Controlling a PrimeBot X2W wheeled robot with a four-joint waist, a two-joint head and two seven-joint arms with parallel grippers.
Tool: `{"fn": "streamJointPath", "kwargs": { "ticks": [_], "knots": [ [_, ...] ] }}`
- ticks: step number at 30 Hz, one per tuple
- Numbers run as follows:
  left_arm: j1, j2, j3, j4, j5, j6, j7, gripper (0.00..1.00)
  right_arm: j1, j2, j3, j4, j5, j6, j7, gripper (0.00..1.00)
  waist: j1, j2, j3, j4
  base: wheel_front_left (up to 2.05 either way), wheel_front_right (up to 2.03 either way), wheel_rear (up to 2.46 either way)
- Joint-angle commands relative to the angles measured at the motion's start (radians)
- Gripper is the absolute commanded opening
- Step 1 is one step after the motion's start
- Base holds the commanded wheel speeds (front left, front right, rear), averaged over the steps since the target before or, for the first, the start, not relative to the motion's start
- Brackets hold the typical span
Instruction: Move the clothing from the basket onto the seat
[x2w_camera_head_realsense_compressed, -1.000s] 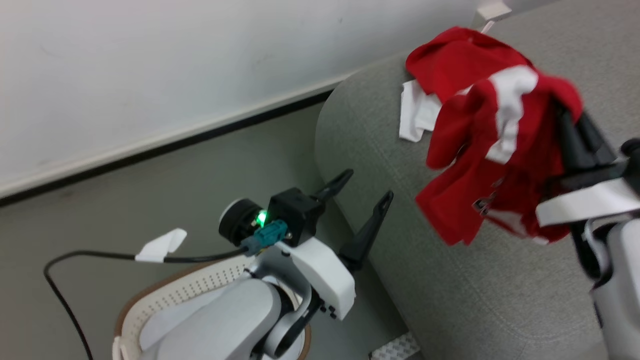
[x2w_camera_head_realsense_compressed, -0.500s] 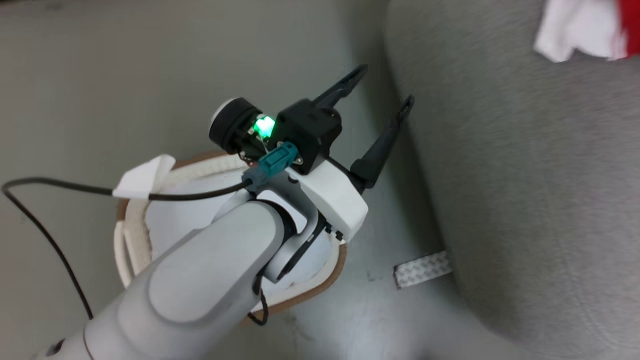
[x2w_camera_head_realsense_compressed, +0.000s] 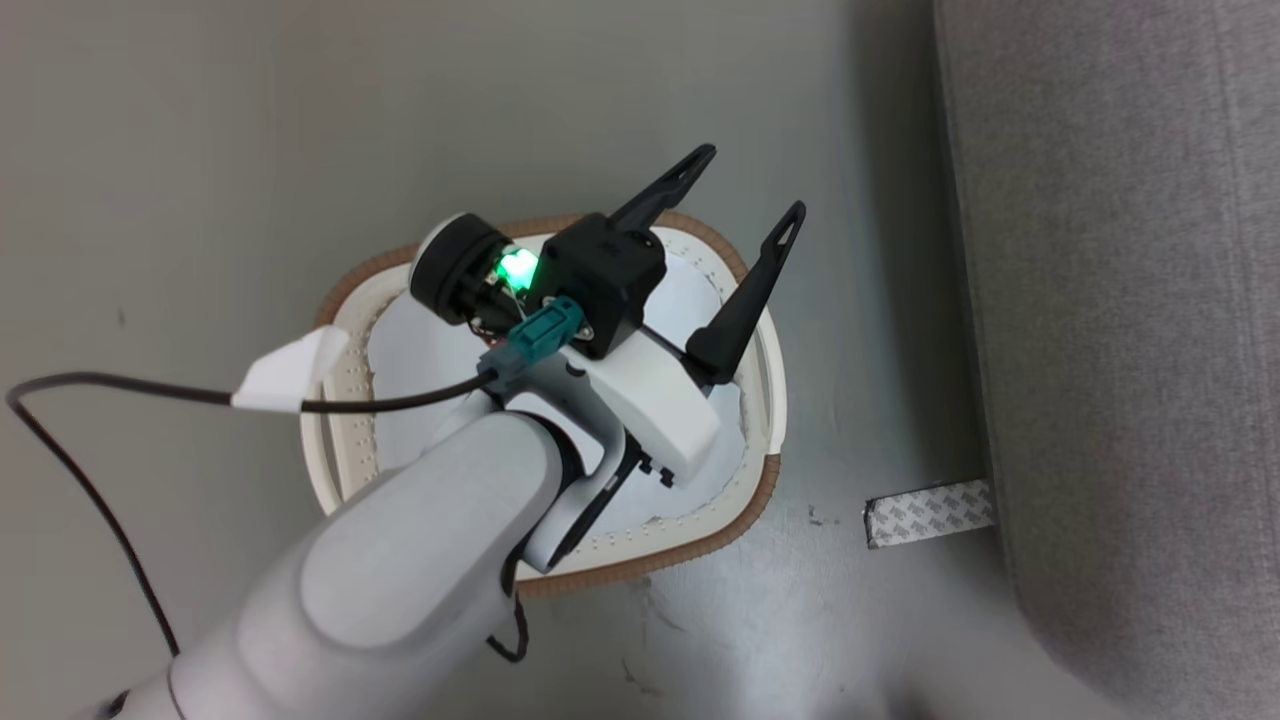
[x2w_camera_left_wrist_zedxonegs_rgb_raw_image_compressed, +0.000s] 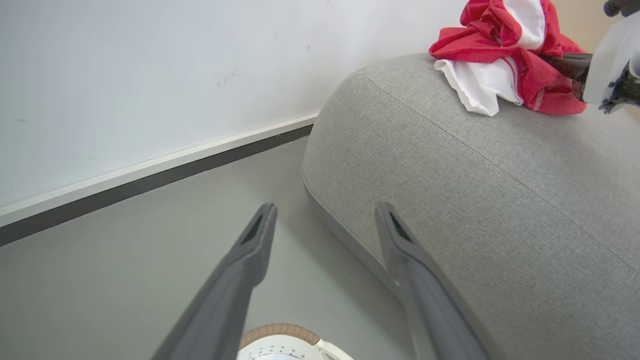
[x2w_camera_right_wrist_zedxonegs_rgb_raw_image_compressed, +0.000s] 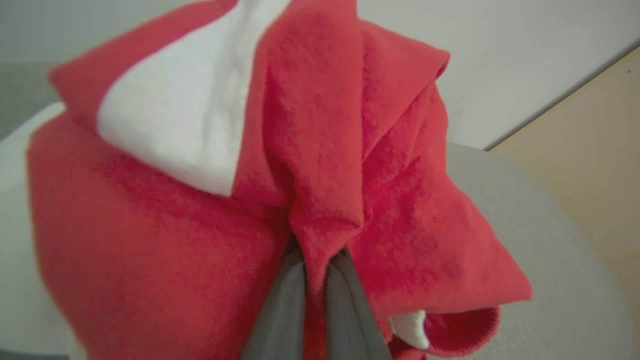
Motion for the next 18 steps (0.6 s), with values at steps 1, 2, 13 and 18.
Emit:
{"fn": "streamJointPath", "kwargs": {
  "ticks": [1, 2, 13, 18],
  "knots": [
    [0.014, 0.008, -0.001, 0.003, -0.015, 0.005, -0.005, 1.00, 0.021, 0.004, -0.009, 0.016, -0.009, -0.003, -0.011, 0.00, -0.0001, 0.0000, -0.015, -0.003, 0.00, 0.00, 0.00],
    [0.021, 0.010, -0.003, 0.004, -0.018, 0.007, -0.006, 1.00, 0.033, 0.015, -0.016, 0.031, -0.016, -0.003, -0.020, 0.00, -0.0001, 0.0000, -0.023, -0.004, 0.00, 0.00, 0.00],
    [0.098, 0.026, 0.015, 0.019, -0.047, 0.033, -0.052, 1.00, 0.103, 0.070, -0.029, 0.057, -0.084, -0.003, -0.149, 1.00, -0.0001, 0.0000, -0.167, -0.012, 0.00, 0.00, 0.00],
    [0.175, 0.029, 0.043, 0.054, -0.079, 0.062, -0.121, 1.00, 0.190, 0.094, -0.004, -0.030, -0.070, -0.003, -0.194, 1.00, -0.0001, 0.0000, -0.288, 0.009, 0.00, 0.00, 0.00]
  ]
}}
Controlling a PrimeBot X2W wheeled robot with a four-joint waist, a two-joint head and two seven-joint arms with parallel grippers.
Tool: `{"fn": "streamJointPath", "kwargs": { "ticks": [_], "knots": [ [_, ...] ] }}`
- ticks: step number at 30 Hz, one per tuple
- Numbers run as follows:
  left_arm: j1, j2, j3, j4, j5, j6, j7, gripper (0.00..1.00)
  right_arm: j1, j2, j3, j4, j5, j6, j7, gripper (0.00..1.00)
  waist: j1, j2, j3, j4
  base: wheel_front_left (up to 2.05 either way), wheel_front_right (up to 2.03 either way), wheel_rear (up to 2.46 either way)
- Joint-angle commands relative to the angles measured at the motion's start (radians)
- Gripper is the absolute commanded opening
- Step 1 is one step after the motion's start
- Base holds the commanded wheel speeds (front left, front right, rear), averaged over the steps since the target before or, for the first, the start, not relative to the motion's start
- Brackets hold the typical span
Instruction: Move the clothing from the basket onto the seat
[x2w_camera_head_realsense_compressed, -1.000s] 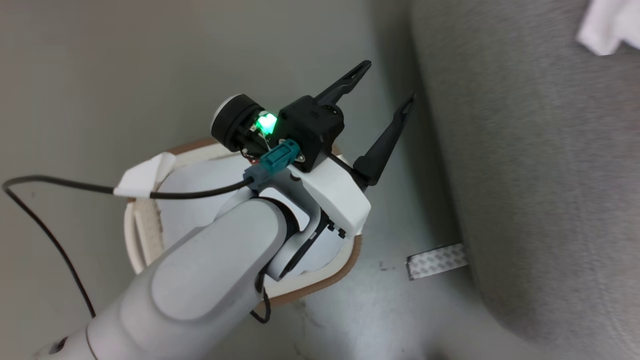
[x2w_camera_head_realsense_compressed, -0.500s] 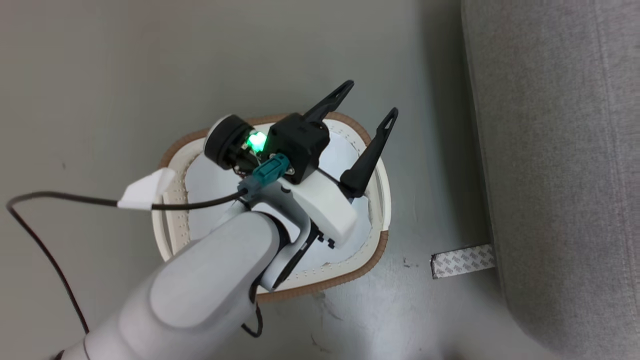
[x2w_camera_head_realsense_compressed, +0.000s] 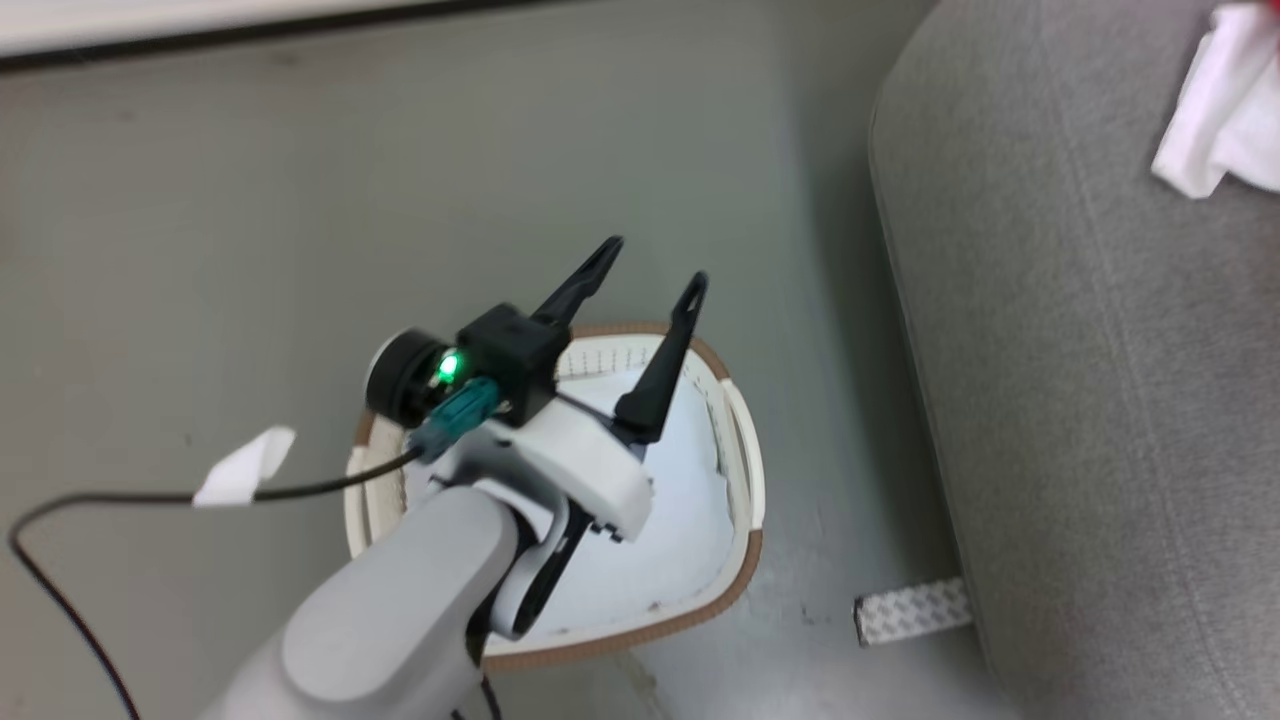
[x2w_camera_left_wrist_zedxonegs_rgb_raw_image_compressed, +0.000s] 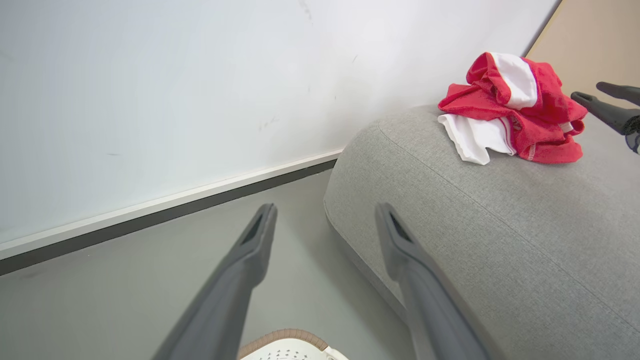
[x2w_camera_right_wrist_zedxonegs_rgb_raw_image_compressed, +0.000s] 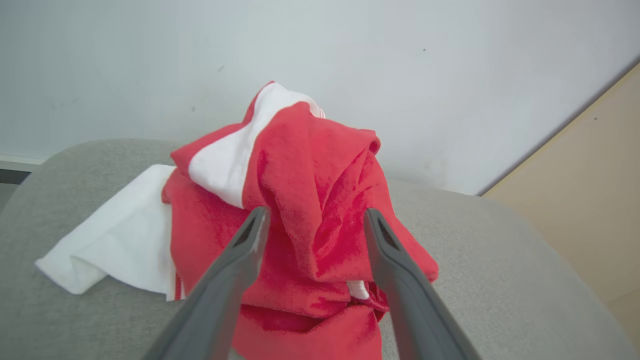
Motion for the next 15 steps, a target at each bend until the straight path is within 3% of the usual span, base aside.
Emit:
{"fn": "streamJointPath", "kwargs": {
  "ticks": [1, 5, 15],
  "knots": [
    [0.032, 0.008, 0.014, 0.009, -0.025, 0.012, -0.020, 1.00, 0.038, 0.010, 0.012, -0.031, 0.014, -0.003, -0.010, 1.00, 0.0001, 0.0000, -0.090, 0.021, 0.00, 0.00, 0.00],
    [0.103, 0.018, 0.037, 0.044, -0.042, 0.038, -0.073, 1.00, 0.150, 0.057, 0.068, -0.162, 0.060, -0.003, -0.019, 1.00, 0.0001, 0.0000, -0.201, 0.054, 0.00, 0.00, 0.00],
    [0.325, 0.051, 0.119, 0.093, -0.123, 0.055, -0.149, 1.00, 0.496, 0.173, 0.216, -0.440, 0.177, -0.003, 0.005, 1.00, 0.0001, 0.0000, -0.429, 0.142, 0.00, 0.00, 0.00]
  ]
}}
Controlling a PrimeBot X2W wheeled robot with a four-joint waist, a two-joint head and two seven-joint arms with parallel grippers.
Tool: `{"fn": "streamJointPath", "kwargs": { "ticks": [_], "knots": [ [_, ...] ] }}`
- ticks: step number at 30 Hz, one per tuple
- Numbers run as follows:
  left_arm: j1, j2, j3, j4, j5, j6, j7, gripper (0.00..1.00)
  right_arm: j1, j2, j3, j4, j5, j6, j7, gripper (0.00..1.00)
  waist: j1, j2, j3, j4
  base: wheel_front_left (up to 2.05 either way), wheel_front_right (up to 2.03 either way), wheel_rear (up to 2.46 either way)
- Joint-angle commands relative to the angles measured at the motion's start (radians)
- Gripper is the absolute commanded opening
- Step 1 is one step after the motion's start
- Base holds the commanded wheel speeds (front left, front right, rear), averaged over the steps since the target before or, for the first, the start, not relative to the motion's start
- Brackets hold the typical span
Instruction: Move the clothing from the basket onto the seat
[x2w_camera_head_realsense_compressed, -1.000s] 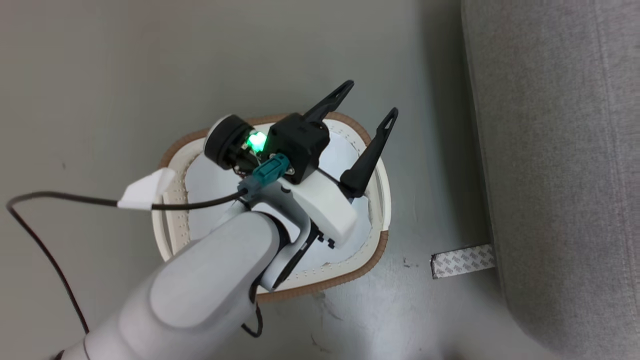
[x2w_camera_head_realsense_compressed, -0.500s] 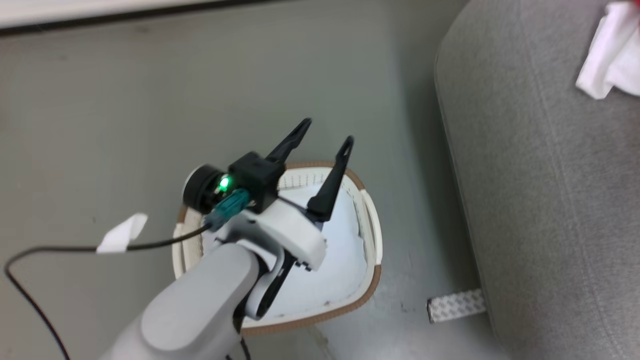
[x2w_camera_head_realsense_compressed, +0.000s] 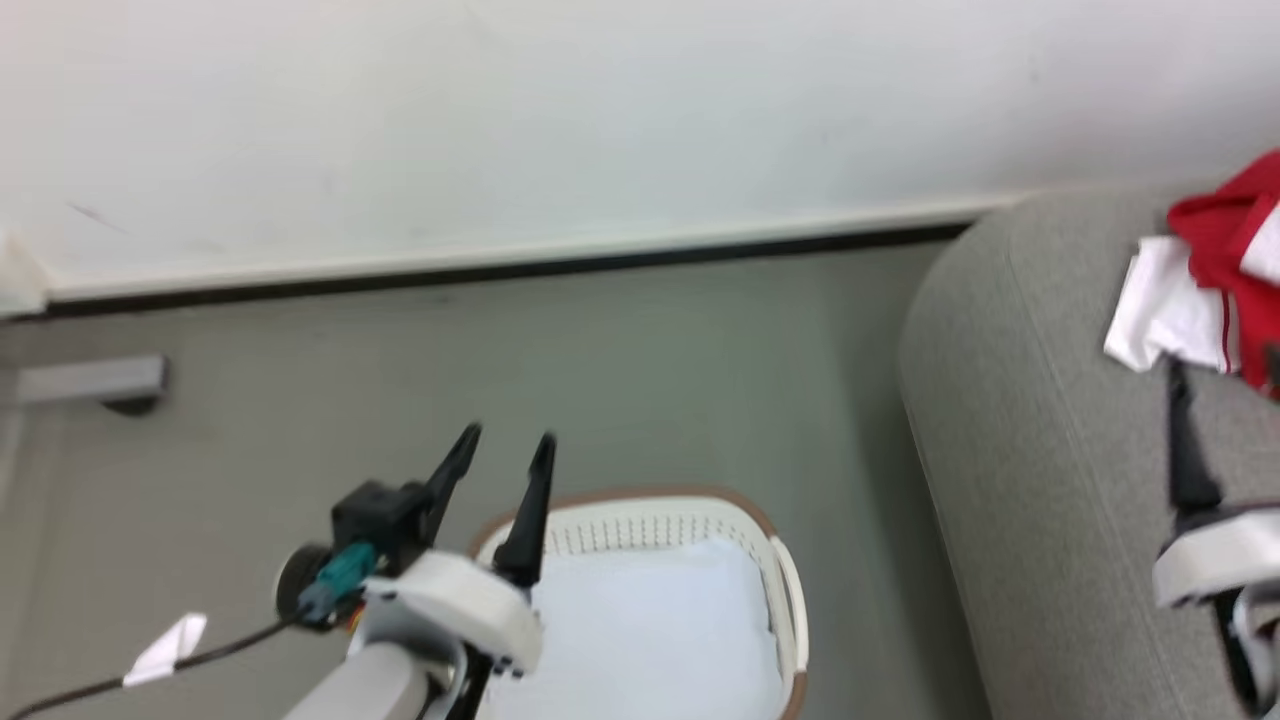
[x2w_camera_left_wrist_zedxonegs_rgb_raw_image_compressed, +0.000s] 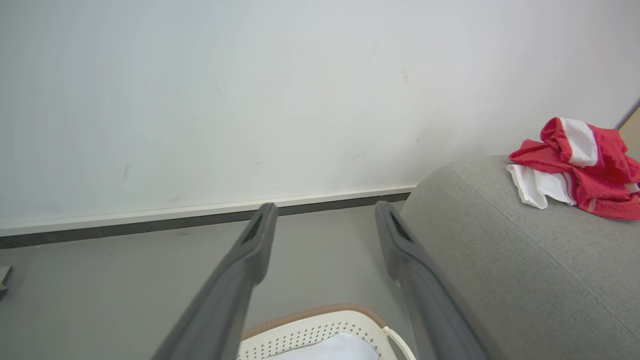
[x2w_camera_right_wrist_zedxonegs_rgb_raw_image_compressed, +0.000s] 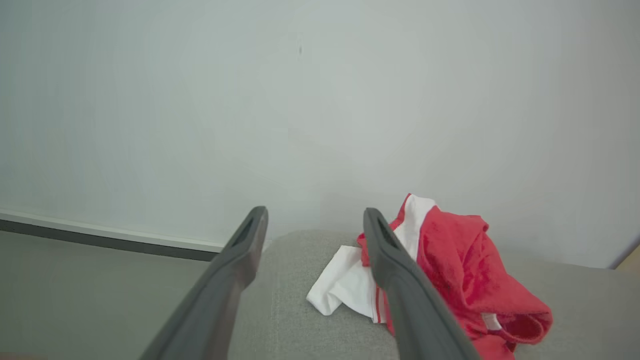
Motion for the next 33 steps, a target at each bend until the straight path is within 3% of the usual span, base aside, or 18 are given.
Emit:
{"fn": "streamJointPath", "kwargs": {
  "ticks": [1, 11, 18, 33],
  "knots": [
    [0.041, 0.015, 0.010, 0.007, -0.011, 0.003, -0.007, 1.00, 0.050, 0.013, 0.009, -0.026, 0.020, -0.003, 0.007, 1.00, 0.0004, 0.0000, -0.104, 0.058, 0.00, 0.00, 0.00],
    [0.267, 0.053, 0.137, -0.023, 0.016, 0.035, -0.014, 1.00, 0.268, 0.104, 0.094, -0.092, 0.017, -0.003, 0.024, 1.00, 0.0004, 0.0000, -0.224, 0.074, 0.00, 0.00, 0.00],
    [0.386, 0.035, 0.238, -0.042, 0.055, 0.011, -0.014, 1.00, 0.341, 0.137, 0.120, -0.061, 0.015, -0.003, 0.008, 1.00, 0.0004, 0.0000, -0.259, 0.074, 0.00, 0.00, 0.00],
    [0.516, -0.066, 0.451, -0.005, 0.173, -0.124, -0.014, 1.00, 0.388, 0.150, 0.160, 0.029, 0.055, -0.003, -0.028, 1.00, 0.0004, 0.0000, -0.283, 0.085, 0.00, 0.00, 0.00]
  ]
}}
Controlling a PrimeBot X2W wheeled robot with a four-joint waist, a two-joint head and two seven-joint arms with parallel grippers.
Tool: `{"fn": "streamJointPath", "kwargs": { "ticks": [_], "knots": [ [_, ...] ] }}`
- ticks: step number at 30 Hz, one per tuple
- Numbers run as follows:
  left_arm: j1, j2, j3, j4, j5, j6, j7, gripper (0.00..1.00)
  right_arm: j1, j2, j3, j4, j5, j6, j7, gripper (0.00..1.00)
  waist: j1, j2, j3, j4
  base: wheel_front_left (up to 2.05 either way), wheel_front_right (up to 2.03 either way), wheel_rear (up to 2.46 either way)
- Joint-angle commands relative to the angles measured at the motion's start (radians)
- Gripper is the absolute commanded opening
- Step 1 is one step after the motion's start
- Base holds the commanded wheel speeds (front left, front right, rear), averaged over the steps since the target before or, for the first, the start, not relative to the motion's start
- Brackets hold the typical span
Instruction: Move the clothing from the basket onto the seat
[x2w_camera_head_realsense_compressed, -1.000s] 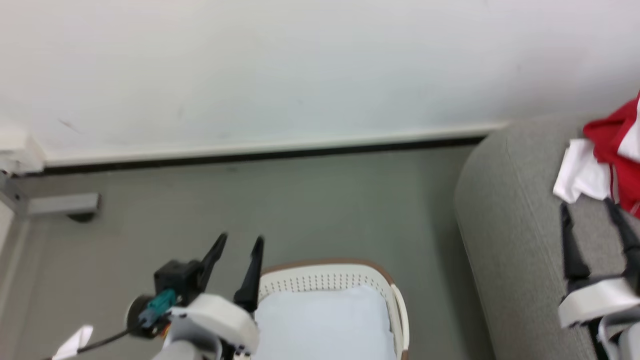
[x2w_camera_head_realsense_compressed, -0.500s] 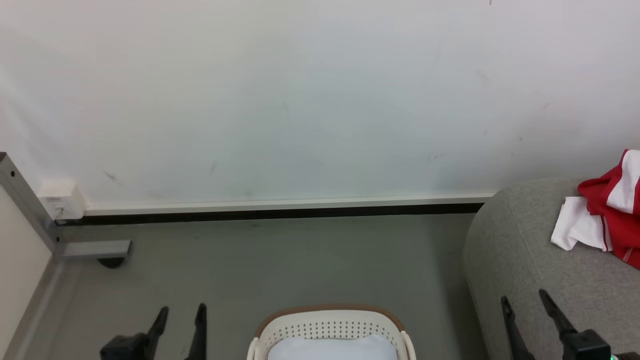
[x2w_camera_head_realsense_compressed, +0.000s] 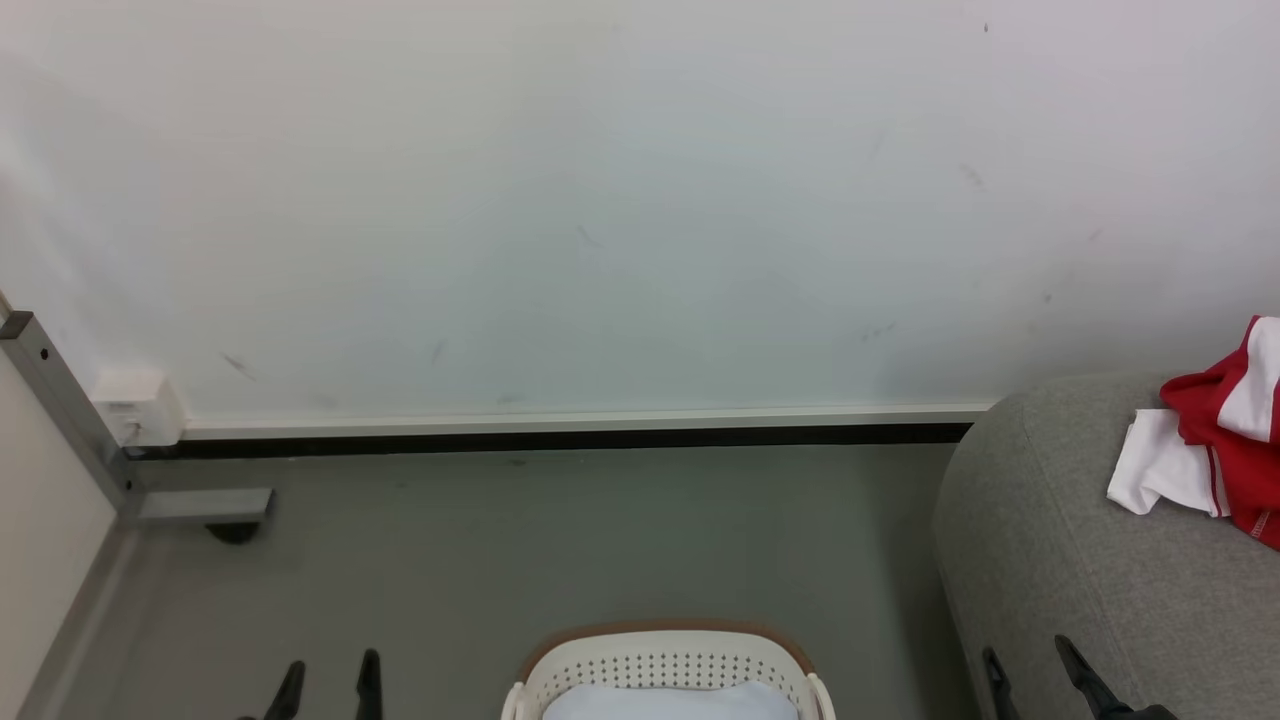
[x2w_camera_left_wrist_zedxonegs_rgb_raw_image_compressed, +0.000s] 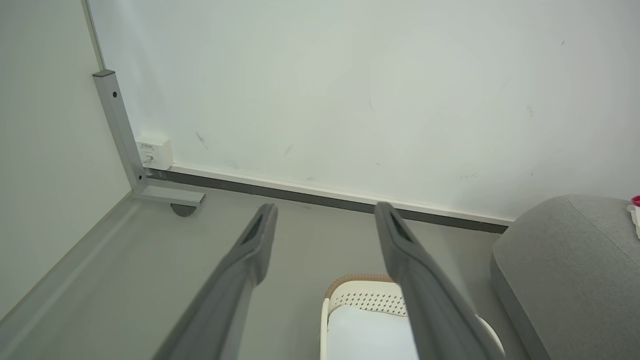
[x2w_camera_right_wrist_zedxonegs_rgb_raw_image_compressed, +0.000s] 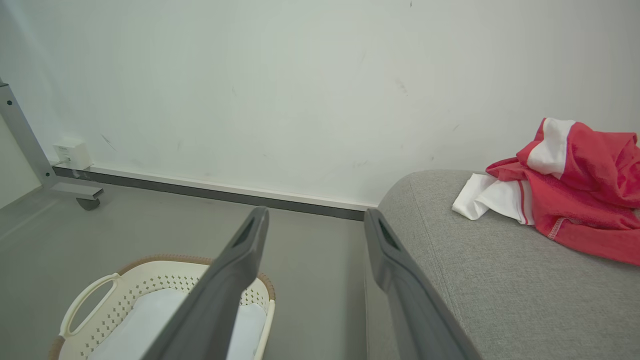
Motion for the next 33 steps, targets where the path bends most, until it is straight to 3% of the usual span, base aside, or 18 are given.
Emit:
{"fn": "streamJointPath", "kwargs": {
  "ticks": [1, 22, 23, 27, 33],
  "knots": [
    [0.007, -0.003, 0.007, 0.003, 0.017, -0.006, -0.001, 1.00, 0.008, 0.000, -0.001, 0.002, 0.007, -0.003, -0.006, 1.00, 0.0001, 0.0000, 0.001, 0.001, 0.00, 0.00, 0.00],
    [-0.009, -0.088, 0.096, 0.079, 0.117, -0.127, -0.001, 1.00, 0.005, 0.000, -0.013, 0.014, 0.023, -0.003, -0.008, 1.00, 0.0001, 0.0000, 0.002, -0.015, 0.00, 0.00, 0.00],
    [-0.005, -0.089, 0.092, 0.076, 0.109, -0.132, 0.000, 0.00, 0.000, 0.000, -0.012, 0.010, 0.013, 0.000, -0.004, 0.00, 0.0001, 0.0000, 0.002, -0.015, 0.00, 0.00, 0.00],
    [0.006, -0.105, 0.085, 0.105, 0.100, -0.135, 0.005, 0.00, 0.009, 0.002, -0.015, 0.039, 0.023, 0.000, 0.006, 0.00, 0.0001, 0.0000, 0.003, -0.016, 0.00, 0.00, 0.00],
    [-0.013, -0.114, 0.112, 0.102, -0.002, -0.148, 0.039, 0.00, -0.009, 0.002, -0.036, 0.029, 0.150, 0.000, 0.046, 0.00, 0.0001, 0.0000, 0.008, -0.015, 0.00, 0.00, 0.00]
  ]
}}
